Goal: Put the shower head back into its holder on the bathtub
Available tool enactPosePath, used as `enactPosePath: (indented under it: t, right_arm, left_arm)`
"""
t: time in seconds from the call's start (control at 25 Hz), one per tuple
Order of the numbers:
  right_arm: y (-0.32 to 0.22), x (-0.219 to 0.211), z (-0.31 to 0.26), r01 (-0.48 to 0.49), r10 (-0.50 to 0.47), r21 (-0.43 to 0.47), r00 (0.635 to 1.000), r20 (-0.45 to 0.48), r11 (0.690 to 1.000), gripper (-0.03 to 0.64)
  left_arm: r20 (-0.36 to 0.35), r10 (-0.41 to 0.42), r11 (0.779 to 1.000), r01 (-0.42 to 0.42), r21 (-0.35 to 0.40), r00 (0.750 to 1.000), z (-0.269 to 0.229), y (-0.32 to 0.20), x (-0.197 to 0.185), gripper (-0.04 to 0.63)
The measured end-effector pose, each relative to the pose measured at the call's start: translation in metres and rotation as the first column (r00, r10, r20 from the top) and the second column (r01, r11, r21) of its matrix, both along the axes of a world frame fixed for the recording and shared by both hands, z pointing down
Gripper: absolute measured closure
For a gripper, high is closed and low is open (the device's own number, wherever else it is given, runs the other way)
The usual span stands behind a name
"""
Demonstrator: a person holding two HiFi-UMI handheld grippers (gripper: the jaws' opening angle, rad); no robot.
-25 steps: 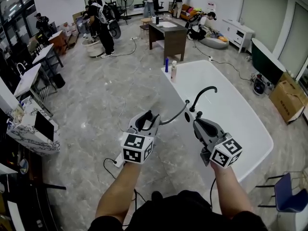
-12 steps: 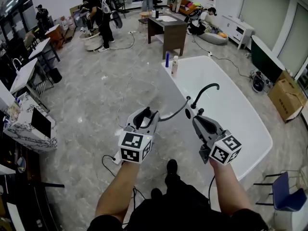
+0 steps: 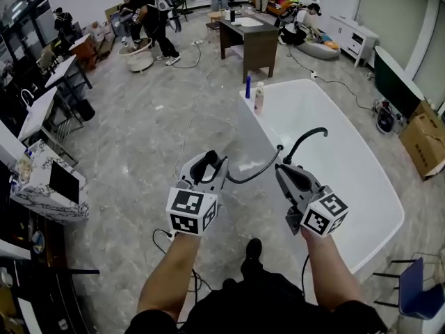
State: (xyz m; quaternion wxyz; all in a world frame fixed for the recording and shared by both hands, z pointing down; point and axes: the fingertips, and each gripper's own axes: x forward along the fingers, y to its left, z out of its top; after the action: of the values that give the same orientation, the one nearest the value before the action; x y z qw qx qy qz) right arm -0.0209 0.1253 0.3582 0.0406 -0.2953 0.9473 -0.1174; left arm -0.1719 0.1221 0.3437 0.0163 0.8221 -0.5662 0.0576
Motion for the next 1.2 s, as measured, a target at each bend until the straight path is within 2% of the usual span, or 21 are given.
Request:
enactPosePath:
  t: [0.48,0.92,1.2]
  right_arm:
    - [-0.11,0.029,0.007,-0.031,0.033,-0.039,0.998,0.052,0.999,0.592]
    - [-0.17,0.057,0.005,-0.029,0.032,-0.039,0.997,0.073,0.999,0.592]
    - [-0.185,0.064,0.012,-0.031,0.034,-0.052,0.998,0.061,0.998,0.591]
  left_arm:
    - [0.047,0.021,1.0,-0.021,0.002,0.999,-0.015,-0.109,0.023,0.448]
    - [0.069,0.031,0.999,-0.032,0.022,0.997,-0.03,-0.177,0.053,0.448]
    - [0.071,0.055,0.998,-0.057,0.022,0.996,-0.031,-0.207,0.067,0.448]
